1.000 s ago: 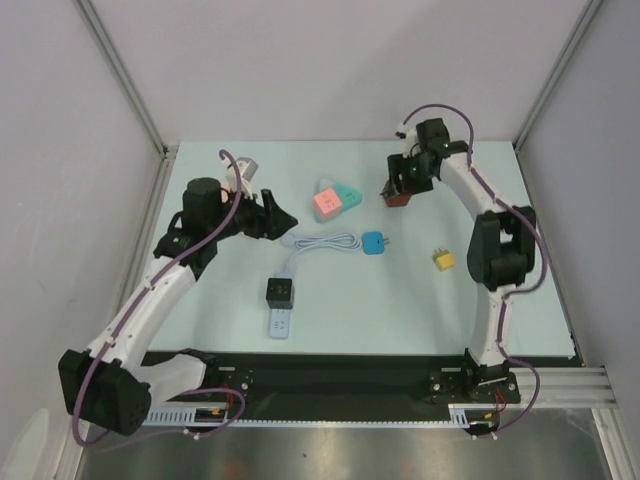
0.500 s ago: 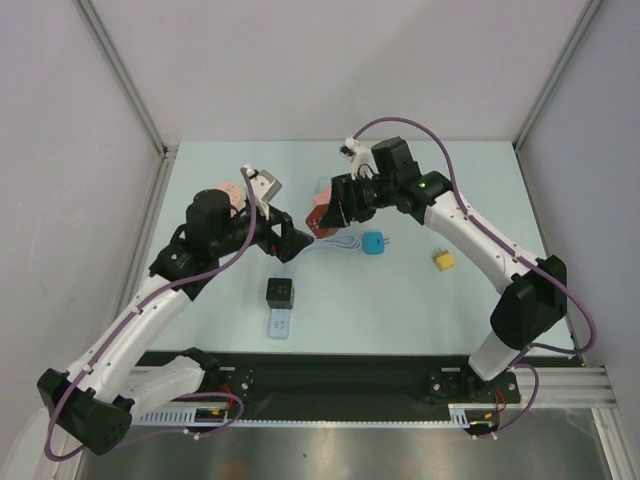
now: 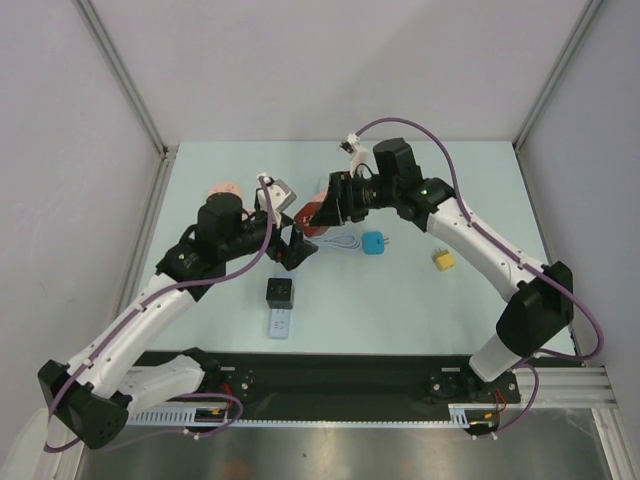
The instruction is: Insert the plug
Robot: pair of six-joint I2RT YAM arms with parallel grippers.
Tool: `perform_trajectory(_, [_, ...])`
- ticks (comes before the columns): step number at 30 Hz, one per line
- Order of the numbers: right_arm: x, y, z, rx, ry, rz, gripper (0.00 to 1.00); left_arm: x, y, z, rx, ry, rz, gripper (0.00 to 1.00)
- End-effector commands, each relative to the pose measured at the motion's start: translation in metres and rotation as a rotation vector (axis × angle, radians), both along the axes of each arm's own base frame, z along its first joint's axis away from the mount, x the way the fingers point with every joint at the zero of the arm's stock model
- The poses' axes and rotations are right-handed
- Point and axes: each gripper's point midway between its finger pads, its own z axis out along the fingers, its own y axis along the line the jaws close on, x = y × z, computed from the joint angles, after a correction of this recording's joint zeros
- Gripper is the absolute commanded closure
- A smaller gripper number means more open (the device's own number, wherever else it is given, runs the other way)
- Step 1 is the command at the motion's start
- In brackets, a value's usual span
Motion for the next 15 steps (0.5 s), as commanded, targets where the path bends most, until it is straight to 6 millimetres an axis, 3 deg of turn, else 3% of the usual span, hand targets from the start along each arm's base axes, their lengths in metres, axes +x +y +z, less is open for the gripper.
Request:
perform_trajectory(1, [-0.025, 0.012, 0.045, 0.134, -0.063, 0.071, 1.0, 0.012, 0.0, 0.014, 0.029, -0.075, 0.027, 0.06])
perform_trajectory(5, [-0.034, 0.018, 0.044, 0.134, -0.07, 0.092, 1.0, 0.015, 0.002, 0.012, 0.04, -0.077, 0.047, 0.08])
perform_trajectory(8, [-0.036, 0.019, 0.041, 0.133, -0.059, 0.092, 1.0, 0.012, 0.002, 0.018, 0.029, -0.091, 0.036, 0.18])
perform_trajectory(10, [-0.038, 0.019, 0.041, 0.141, -0.055, 0.097, 1.0, 0.009, 0.001, 0.021, 0.021, -0.1, 0.028, 0.35])
perform_trajectory(11, [-0.039, 0.02, 0.044, 0.151, -0.059, 0.1, 1.0, 0.008, 0.001, 0.02, 0.019, -0.097, 0.022, 0.49])
perform_trajectory(13, [-0.042, 0.021, 0.047, 0.171, -0.043, 0.112, 1.0, 0.004, -0.002, 0.017, 0.01, -0.083, -0.003, 0.63])
perform_trajectory(14, [-0.042, 0.021, 0.051, 0.185, -0.044, 0.117, 0.94, 0.002, -0.004, 0.016, 0.004, -0.075, -0.013, 0.78])
perform_trajectory(15, [-0.042, 0.021, 0.052, 0.192, -0.041, 0.118, 0.87, 0.0, -0.006, 0.017, -0.006, -0.072, -0.026, 0.85])
